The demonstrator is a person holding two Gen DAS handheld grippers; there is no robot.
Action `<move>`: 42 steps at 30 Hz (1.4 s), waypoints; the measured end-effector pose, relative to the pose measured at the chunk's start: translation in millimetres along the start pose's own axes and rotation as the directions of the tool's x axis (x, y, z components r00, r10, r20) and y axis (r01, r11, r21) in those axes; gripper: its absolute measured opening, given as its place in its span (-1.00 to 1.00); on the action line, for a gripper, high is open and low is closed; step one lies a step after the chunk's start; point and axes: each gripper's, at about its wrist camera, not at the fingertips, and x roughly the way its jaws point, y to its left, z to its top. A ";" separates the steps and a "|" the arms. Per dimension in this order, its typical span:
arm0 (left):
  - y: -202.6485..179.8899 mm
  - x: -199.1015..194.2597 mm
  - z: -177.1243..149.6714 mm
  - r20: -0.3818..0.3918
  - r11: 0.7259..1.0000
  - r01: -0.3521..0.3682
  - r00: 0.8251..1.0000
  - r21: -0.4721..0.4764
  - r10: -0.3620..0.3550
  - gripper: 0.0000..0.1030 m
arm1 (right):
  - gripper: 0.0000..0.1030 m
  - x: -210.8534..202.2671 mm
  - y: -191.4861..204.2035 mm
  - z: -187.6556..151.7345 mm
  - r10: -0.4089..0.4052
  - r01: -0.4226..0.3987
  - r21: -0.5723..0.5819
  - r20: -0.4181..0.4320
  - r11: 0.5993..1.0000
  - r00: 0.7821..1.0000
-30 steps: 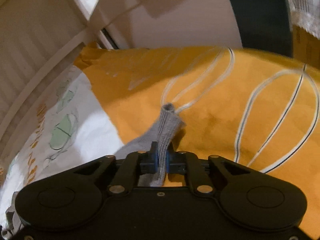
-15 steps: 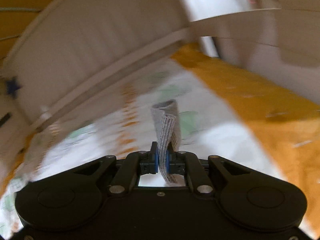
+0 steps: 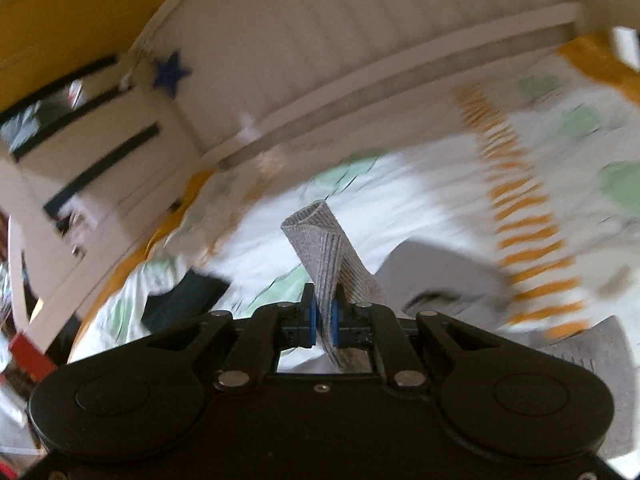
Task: Fold large clothes
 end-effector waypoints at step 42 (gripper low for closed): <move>-53.5 27.4 48.1 0.083 0.991 0.125 0.988 0.053 -0.129 -0.72 | 0.66 -32.1 -61.0 -172.4 -0.239 0.233 -0.429 0.041 0.873 0.970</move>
